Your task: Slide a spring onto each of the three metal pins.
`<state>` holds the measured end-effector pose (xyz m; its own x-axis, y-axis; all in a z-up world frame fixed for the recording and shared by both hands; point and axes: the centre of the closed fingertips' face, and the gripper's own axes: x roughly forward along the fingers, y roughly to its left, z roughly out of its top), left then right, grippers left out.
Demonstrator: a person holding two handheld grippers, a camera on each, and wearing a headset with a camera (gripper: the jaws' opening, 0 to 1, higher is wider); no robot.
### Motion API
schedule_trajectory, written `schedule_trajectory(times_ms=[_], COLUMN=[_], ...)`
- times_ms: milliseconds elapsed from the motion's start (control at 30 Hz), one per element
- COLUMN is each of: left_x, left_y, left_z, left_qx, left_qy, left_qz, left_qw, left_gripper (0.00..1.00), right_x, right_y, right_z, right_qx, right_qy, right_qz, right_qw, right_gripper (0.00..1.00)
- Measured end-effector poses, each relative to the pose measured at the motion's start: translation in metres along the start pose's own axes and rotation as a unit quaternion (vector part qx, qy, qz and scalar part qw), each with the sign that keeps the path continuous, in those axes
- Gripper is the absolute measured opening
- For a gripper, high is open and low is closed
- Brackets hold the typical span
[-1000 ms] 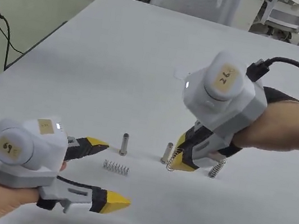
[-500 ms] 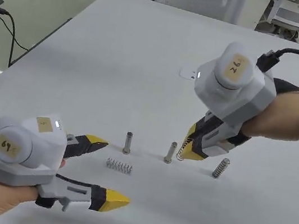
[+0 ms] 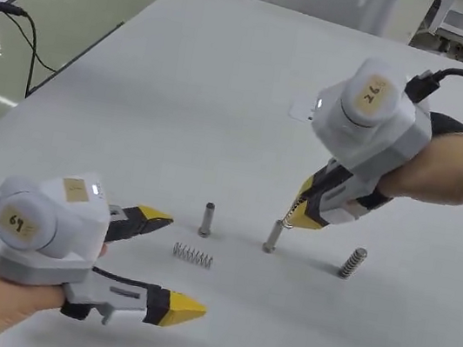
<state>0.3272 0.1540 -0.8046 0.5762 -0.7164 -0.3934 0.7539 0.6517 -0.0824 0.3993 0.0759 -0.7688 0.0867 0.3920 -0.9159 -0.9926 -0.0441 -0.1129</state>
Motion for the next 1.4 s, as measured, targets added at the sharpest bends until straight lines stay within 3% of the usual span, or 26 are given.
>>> schedule_trajectory(times_ms=[167, 767, 1400], left_x=[-0.001, -0.004, -0.004], left_y=[0.001, 0.003, 0.006], left_z=[0.0, -0.004, -0.006], left_qx=[0.0, -0.006, -0.011], left_qy=[0.0, 0.005, 0.006], left_qz=[0.002, 0.005, 0.005], left_qw=[1.0, 1.0, 0.9999], left_gripper=[0.71, 0.69, 0.68], right_x=[0.005, 0.02, 0.041], right_y=[-0.005, -0.012, -0.012], right_z=[-0.003, -0.002, -0.009], right_qx=[-0.002, 0.003, 0.009], right_qy=[0.006, 0.008, 0.029], right_qz=[-0.006, 0.008, 0.023], right_qw=[1.0, 0.9999, 0.9993], right_gripper=[0.13, 0.13, 0.13])
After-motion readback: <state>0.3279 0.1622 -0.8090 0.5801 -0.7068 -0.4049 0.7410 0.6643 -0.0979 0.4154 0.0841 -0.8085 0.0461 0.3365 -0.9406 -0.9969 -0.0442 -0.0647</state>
